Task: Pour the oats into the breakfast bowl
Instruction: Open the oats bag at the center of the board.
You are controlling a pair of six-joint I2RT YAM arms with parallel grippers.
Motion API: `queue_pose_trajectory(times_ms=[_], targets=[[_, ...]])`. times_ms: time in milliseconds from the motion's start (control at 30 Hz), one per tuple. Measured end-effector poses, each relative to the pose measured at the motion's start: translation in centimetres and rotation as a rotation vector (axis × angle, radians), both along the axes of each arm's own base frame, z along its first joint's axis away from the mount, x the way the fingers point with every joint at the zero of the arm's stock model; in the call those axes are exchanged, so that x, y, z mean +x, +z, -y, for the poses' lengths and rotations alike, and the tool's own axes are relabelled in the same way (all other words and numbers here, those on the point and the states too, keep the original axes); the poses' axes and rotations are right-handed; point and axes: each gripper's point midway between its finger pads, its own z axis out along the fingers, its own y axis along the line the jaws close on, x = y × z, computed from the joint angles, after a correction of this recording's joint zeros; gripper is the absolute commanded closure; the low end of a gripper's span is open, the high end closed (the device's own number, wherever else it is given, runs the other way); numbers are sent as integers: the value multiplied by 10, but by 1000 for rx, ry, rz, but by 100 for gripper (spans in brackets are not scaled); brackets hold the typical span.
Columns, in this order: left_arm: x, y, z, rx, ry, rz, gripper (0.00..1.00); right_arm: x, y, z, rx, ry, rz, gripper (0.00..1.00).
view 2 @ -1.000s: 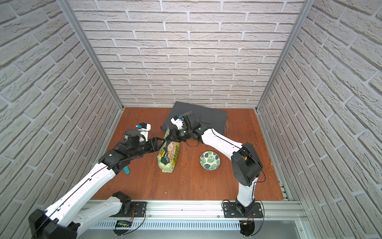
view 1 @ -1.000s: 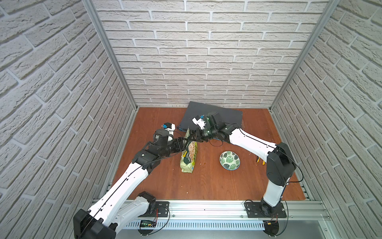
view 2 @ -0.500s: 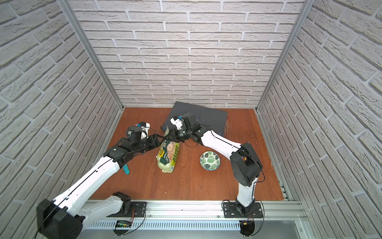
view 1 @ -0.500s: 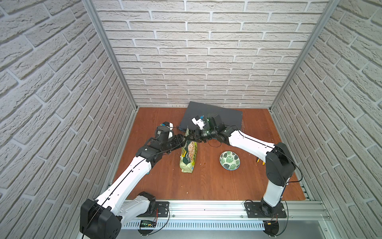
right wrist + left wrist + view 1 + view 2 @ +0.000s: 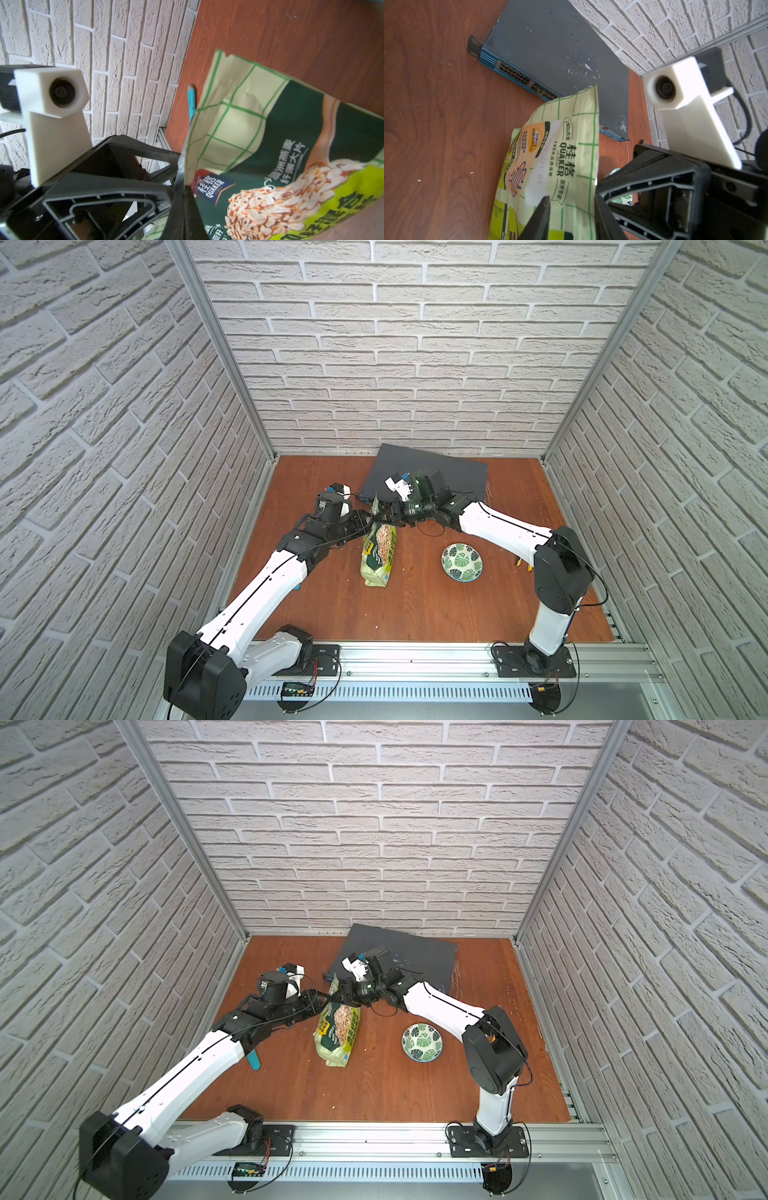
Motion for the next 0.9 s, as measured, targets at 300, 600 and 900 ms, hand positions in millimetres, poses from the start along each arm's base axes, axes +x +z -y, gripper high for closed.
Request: queue_pose_trajectory(times_ms=[300, 600, 900], targets=[[-3, -9, -12, 79, 19, -7, 72, 1, -6, 3, -26, -8, 3, 97], [-3, -8, -11, 79, 10, -8, 60, 0, -6, 3, -32, -5, 10, 97], [-1, 9, -3, 26, -7, 12, 41, -1, -1, 1, -29, 2, 21, 97]])
